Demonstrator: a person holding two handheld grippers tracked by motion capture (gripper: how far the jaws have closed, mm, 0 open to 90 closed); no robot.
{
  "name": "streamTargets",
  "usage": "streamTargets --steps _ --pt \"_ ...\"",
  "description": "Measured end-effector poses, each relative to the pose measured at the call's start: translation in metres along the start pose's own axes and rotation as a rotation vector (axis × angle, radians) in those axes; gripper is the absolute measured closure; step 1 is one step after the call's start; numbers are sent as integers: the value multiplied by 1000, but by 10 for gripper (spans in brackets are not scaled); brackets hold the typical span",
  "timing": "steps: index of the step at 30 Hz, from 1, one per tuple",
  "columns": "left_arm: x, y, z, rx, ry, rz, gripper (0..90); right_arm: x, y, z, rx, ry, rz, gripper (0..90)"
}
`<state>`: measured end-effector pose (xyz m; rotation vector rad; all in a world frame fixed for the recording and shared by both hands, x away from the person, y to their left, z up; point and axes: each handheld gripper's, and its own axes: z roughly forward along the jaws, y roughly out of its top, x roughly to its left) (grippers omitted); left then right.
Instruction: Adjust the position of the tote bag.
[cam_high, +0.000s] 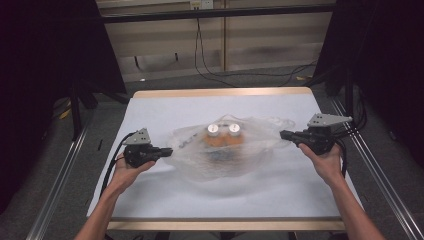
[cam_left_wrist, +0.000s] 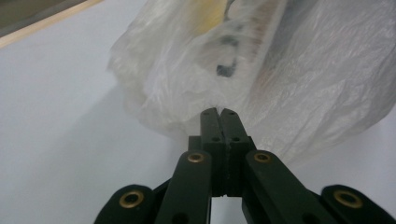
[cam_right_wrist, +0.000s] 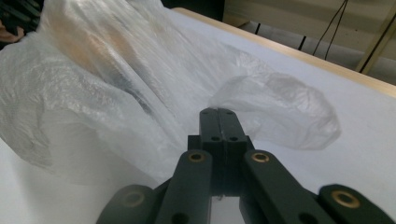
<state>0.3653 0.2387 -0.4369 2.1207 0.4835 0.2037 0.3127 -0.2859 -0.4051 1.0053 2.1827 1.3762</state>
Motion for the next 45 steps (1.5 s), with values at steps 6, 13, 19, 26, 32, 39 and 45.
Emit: streamTargets --steps 6,13,19,26,32,39,45 --pt "-2 -5 13 70 -17 14 900 -1 -18 3 57 8 10 900" --pt "-3 -16 21 126 -6 5 900 -3 -28 5 81 14 35 900" --pt "-5 -26 26 187 -17 20 900 -3 -44 12 162 0 34 900" --pt "-8 -31 29 191 -17 6 900 -8 -59 23 234 -8 37 900" --pt "-8 -36 26 180 -22 -18 900 -9 -71 31 314 -40 38 900" --pt "-9 -37 24 170 -26 -29 894 -9 -70 28 299 -54 49 861" --pt "-15 -23 13 91 -11 -45 712 -8 -58 15 192 -43 93 662"
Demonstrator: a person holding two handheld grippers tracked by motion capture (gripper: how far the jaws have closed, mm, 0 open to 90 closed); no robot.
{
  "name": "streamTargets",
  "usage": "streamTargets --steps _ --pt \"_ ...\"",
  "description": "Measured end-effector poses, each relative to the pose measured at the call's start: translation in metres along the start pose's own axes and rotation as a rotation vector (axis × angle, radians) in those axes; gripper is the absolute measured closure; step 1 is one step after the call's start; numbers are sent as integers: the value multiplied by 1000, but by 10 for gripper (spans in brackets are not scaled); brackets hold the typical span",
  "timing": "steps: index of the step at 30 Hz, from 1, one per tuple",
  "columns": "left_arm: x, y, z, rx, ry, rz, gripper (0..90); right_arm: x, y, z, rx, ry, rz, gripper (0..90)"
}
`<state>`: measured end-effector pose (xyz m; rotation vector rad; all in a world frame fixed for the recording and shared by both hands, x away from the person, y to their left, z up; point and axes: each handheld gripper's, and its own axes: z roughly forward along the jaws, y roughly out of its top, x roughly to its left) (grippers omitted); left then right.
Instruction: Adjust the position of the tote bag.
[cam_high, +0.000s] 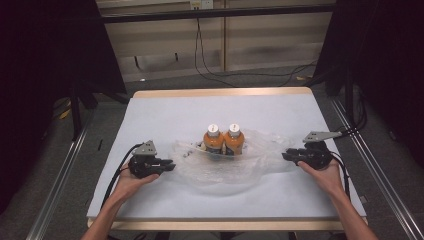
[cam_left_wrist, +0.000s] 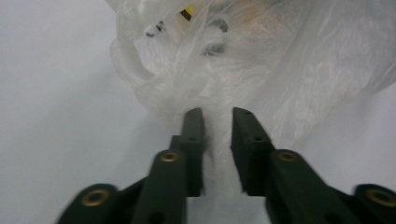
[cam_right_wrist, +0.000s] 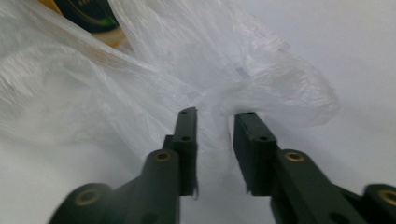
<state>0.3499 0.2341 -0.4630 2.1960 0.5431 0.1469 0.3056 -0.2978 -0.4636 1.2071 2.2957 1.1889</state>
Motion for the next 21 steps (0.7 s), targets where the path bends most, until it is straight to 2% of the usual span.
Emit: streamTargets --steps 1,2,4,5,6,8,9,11,12,13,14,15,16,17,18,19,20,21 --pt "-3 3 -6 -24 8 -6 683 3 4 -7 -35 3 0 587" --pt "-3 3 -6 -24 8 -6 656 3 4 -7 -35 3 0 587" --pt "-4 4 -13 -61 5 -22 622 8 11 -16 -70 0 -2 486" --pt "-4 4 -17 -76 15 -25 622 8 11 -16 -70 0 -2 486" --pt "-4 4 -21 -93 27 -27 595 9 14 -22 -87 -11 1 439" --pt "-2 6 -29 -131 31 -45 583 9 16 -25 -87 -20 -8 418" --pt "-1 7 -32 -141 35 -40 567 9 18 -31 -94 -21 2 373" --pt "0 12 -36 -173 41 -48 565 9 19 -40 -109 -43 2 355" --pt "0 12 -36 -173 41 -48 566 9 19 -40 -109 -43 2 355" --pt "-1 17 -37 -178 39 -37 577 8 19 -47 -127 -48 3 360" --pt "-1 17 -37 -178 39 -37 591 8 19 -47 -127 -48 3 360" --pt "-2 26 -36 -184 36 -24 604 10 21 -51 -142 -44 -7 416" --pt "-2 26 -36 -184 36 -24 628 10 21 -51 -142 -44 -7 416" --pt "-4 37 -32 -192 27 -9 655 14 25 -50 -154 -20 -23 486" --pt "-4 37 -32 -192 27 -9 681 14 25 -50 -154 -20 -23 486" --pt "-6 48 -26 -205 9 3 706 19 32 -44 -153 10 -43 607" --pt "-6 48 -26 -205 9 3 735 19 32 -44 -153 10 -43 607" --pt "-6 54 -22 -199 8 26 758 24 40 -35 -152 54 -62 683"
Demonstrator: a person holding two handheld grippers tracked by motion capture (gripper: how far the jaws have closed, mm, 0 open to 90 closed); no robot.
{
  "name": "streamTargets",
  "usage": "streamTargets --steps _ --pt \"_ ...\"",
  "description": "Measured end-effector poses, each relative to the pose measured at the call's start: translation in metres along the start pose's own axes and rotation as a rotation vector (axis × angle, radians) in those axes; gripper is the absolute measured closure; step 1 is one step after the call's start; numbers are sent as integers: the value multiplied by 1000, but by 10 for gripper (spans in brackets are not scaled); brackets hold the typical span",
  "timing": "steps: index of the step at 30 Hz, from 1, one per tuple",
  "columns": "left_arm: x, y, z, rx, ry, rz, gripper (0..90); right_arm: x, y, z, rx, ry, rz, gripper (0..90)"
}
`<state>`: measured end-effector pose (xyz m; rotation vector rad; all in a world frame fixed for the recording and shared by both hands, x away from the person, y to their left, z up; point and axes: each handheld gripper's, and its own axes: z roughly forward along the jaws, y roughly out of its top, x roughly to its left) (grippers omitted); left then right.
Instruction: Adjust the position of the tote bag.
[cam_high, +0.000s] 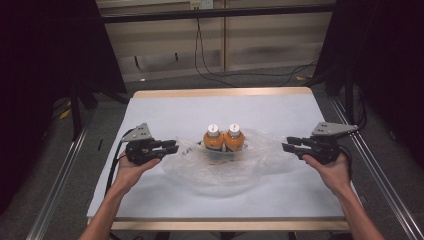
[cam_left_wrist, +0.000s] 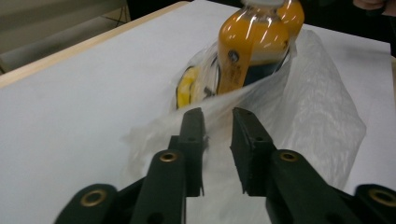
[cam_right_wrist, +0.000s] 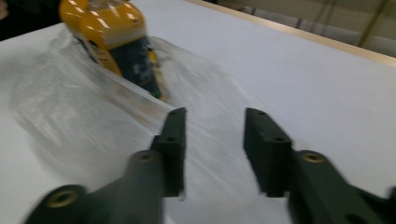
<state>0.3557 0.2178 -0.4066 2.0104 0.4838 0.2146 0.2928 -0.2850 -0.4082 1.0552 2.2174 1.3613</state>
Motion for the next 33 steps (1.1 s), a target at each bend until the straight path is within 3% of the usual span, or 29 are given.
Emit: streamTargets --steps 1,2,7,9,11,15,17,20,24,25,26,27,29,33 --pt "-1 10 11 1 -21 10 773 2 4 6 5 21 -9 727" --pt "-1 10 11 1 -21 10 788 2 4 6 5 21 -9 727" --pt "3 32 40 26 -56 35 860 16 22 44 46 124 -68 883" --pt "4 34 45 24 -73 19 887 18 25 49 56 139 -79 900" --pt "5 35 55 24 -75 9 900 20 30 66 92 167 -101 900" --pt "4 28 71 62 -95 -7 900 22 33 79 109 177 -113 900" --pt "0 25 78 147 -82 45 900 22 33 90 121 194 -111 900" --pt "-2 22 84 172 -100 51 900 23 32 96 144 193 -120 900" --pt "-5 14 97 279 -105 95 900 22 27 110 202 192 -120 900" --pt "-5 14 97 279 -105 95 900 22 27 110 202 192 -120 900" --pt "-5 12 99 296 -106 102 900 21 24 116 241 201 -128 900" --pt "-5 12 99 296 -106 102 900 21 24 116 241 201 -128 900" --pt "-3 10 102 321 -120 102 900 19 20 125 293 212 -142 900" --pt "-5 5 108 381 -107 121 900 17 16 132 319 212 -141 900"
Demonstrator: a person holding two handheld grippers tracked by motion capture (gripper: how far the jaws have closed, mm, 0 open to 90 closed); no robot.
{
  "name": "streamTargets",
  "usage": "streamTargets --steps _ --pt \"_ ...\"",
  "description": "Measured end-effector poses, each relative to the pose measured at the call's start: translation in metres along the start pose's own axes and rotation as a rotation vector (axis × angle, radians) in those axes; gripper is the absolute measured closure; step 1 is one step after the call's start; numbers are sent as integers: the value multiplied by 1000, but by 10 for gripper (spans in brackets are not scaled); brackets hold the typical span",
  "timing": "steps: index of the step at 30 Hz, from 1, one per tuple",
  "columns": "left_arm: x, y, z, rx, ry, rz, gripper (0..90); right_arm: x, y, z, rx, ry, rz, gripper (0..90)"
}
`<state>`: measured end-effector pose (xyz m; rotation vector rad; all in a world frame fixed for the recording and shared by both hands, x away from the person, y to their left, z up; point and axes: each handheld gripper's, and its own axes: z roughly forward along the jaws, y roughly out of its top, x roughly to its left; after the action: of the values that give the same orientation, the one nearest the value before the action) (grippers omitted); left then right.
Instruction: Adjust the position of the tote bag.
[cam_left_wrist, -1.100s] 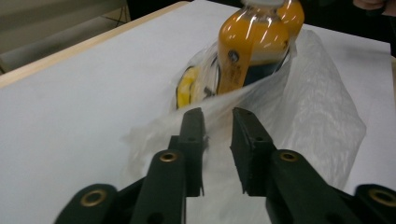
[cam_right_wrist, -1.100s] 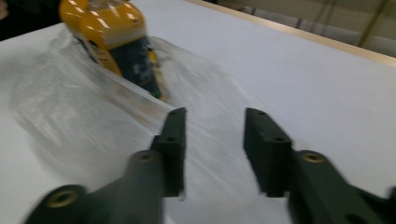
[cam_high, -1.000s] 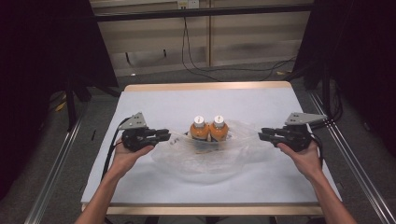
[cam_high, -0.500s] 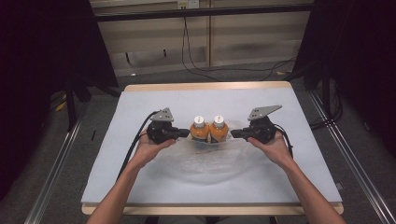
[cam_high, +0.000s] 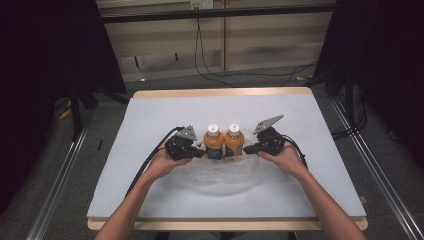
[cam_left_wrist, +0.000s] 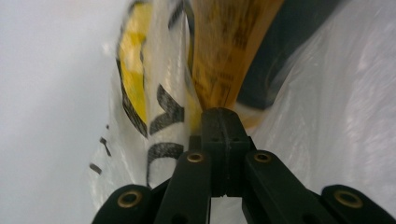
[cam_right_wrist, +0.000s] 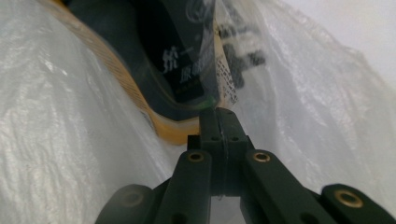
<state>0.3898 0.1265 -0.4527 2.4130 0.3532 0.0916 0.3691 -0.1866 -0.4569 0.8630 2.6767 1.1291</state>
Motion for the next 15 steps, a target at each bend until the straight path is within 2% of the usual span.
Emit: streamTargets --steps 1,2,3,5,8,12,13,14,15 --pt "1 -3 4 23 -24 -16 900 0 0 4 22 7 -5 900" --pt "1 -3 4 23 -24 -16 900 0 0 4 22 7 -5 900" --pt "-1 -4 8 40 -10 -15 900 0 -1 8 47 4 -11 900" --pt "-1 -4 8 60 -9 -5 900 0 -1 10 59 2 -18 900" --pt "-5 -4 15 88 16 11 900 0 -3 15 71 -13 -18 900" --pt "-5 -6 13 88 22 9 900 1 -5 15 100 -23 -8 900" --pt "-4 -7 12 100 28 26 900 2 -7 15 118 -35 -1 900" --pt "-4 -7 12 100 28 26 900 2 -7 15 118 -35 -1 900" --pt "-6 -6 11 118 44 40 900 5 -6 13 144 -75 -28 900"
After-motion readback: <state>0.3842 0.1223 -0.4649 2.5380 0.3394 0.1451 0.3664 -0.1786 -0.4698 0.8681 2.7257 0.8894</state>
